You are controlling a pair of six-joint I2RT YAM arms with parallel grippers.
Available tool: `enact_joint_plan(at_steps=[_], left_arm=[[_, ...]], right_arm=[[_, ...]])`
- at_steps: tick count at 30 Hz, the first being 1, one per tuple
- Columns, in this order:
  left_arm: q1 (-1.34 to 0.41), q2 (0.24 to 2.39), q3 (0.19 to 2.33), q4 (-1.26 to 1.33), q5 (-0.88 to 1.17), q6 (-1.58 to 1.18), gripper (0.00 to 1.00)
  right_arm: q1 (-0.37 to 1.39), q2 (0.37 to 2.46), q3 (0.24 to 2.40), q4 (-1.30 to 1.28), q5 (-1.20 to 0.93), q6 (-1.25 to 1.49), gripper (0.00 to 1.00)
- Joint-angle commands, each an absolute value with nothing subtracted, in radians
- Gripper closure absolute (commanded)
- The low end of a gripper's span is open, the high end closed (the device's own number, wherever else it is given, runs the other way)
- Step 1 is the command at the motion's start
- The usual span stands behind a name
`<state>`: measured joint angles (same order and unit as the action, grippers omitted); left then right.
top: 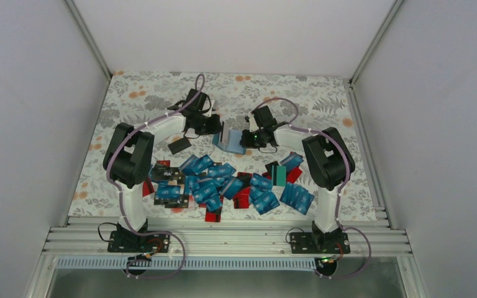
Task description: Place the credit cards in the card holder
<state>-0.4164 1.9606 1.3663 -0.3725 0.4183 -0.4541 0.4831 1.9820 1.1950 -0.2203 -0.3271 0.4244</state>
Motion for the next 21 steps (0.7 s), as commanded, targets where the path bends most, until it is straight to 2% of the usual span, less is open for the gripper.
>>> enact_joint_plan(at_steps=[1,21], left_arm=[[-0.407,1.936,1.348,-0.327,0.490,-0.473,0.98],[-0.405,1.965,1.329,-0.320,0.469,-0.494,0.98]], right_arm=[[0.480,2.015,1.160,-0.255,-0.265,0.414,0.96],[0.480,2.012,1.161,-0.258,-0.267,0.413,0.96]])
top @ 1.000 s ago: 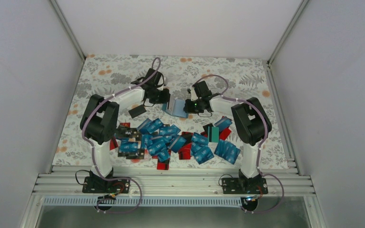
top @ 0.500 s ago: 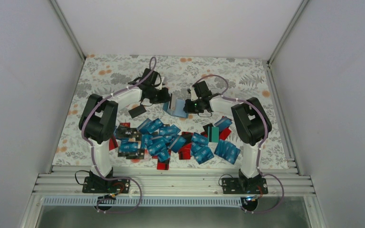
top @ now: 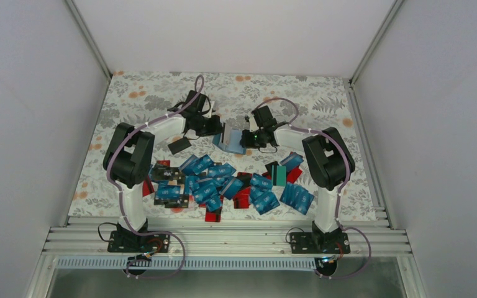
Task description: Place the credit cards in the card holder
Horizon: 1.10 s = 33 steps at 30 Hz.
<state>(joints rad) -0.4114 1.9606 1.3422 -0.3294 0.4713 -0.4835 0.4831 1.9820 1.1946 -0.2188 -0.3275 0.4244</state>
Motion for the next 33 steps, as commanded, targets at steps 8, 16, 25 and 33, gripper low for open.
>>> enact_joint_plan(at_steps=[8,16,25,33], left_arm=[[-0.403,1.965,1.320,-0.317,0.450,-0.493,0.98],[-0.403,1.971,1.307,-0.295,0.479,-0.503,0.98],[-0.403,1.976,1.296,-0.281,0.505,-0.515,0.98],[-0.388,1.980,1.278,-0.256,0.551,-0.532,0.98]], right_arm=[[0.480,2.013,1.161,-0.258,-0.269,0.413,0.95],[0.480,2.013,1.160,-0.259,-0.266,0.413,0.95],[0.480,2.014,1.158,-0.258,-0.273,0.413,0.96],[0.480,2.011,1.153,-0.258,-0.270,0.411,0.96]])
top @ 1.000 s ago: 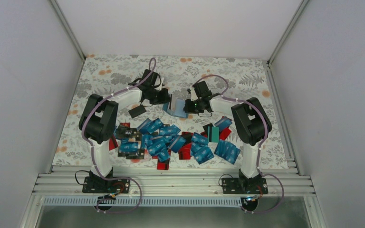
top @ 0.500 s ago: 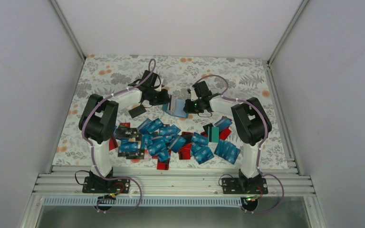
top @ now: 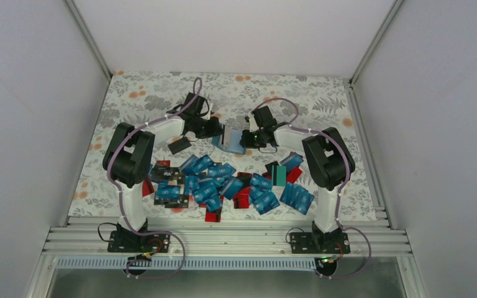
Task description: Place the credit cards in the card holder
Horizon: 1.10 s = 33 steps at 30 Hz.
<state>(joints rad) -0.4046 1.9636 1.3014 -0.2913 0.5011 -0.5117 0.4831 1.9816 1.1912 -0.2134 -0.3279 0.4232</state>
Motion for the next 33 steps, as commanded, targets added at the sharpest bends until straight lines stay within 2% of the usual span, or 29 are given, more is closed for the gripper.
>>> enact_joint_plan(at_steps=[1,33], left_arm=[[-0.386,1.981,1.277,-0.255,0.556,-0.534,0.98],[-0.350,2.029,1.264,-0.220,0.659,-0.557,0.98]], right_arm=[[0.480,2.011,1.152,-0.258,-0.270,0.411,0.96],[0.480,2.011,1.158,-0.262,-0.275,0.407,0.95]])
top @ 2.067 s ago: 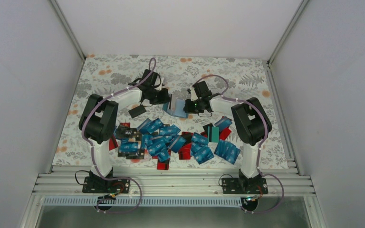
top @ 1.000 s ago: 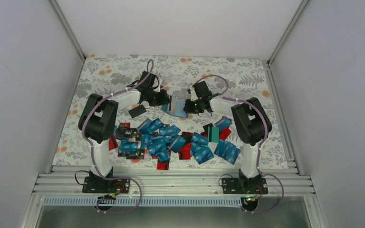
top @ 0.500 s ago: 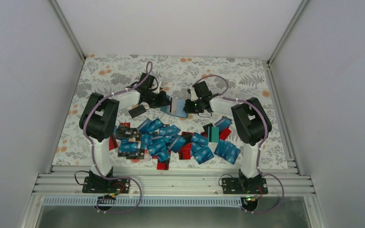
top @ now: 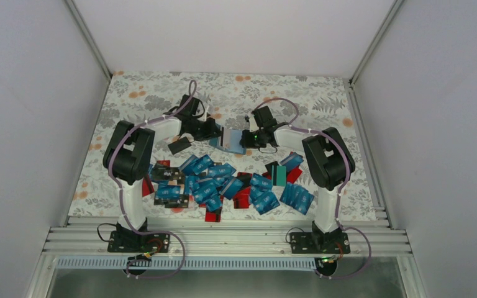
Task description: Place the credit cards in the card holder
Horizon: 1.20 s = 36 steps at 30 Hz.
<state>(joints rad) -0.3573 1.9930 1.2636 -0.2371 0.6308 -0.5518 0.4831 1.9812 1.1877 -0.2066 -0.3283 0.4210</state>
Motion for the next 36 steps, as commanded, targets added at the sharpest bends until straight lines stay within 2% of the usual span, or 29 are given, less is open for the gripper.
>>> enact_joint_plan(at_steps=[1,14,21,28,36], left_arm=[[-0.349,2.031,1.265,-0.218,0.662,-0.559,0.98],[-0.351,2.056,1.269,-0.214,0.660,-0.555,0.98],[-0.351,2.071,1.275,-0.215,0.659,-0.552,0.98],[-0.351,2.076,1.278,-0.223,0.648,-0.548,0.98],[-0.351,2.082,1.281,-0.234,0.643,-0.537,0.98]], right_arm=[[0.480,2.009,1.159,-0.264,-0.276,0.407,0.95],[0.480,1.962,1.194,-0.302,-0.280,0.388,0.85],[0.479,1.902,1.180,-0.342,-0.198,0.384,0.80],[0.478,1.908,1.141,-0.339,-0.138,0.390,0.82],[0.478,1.932,1.141,-0.324,-0.147,0.391,0.89]])
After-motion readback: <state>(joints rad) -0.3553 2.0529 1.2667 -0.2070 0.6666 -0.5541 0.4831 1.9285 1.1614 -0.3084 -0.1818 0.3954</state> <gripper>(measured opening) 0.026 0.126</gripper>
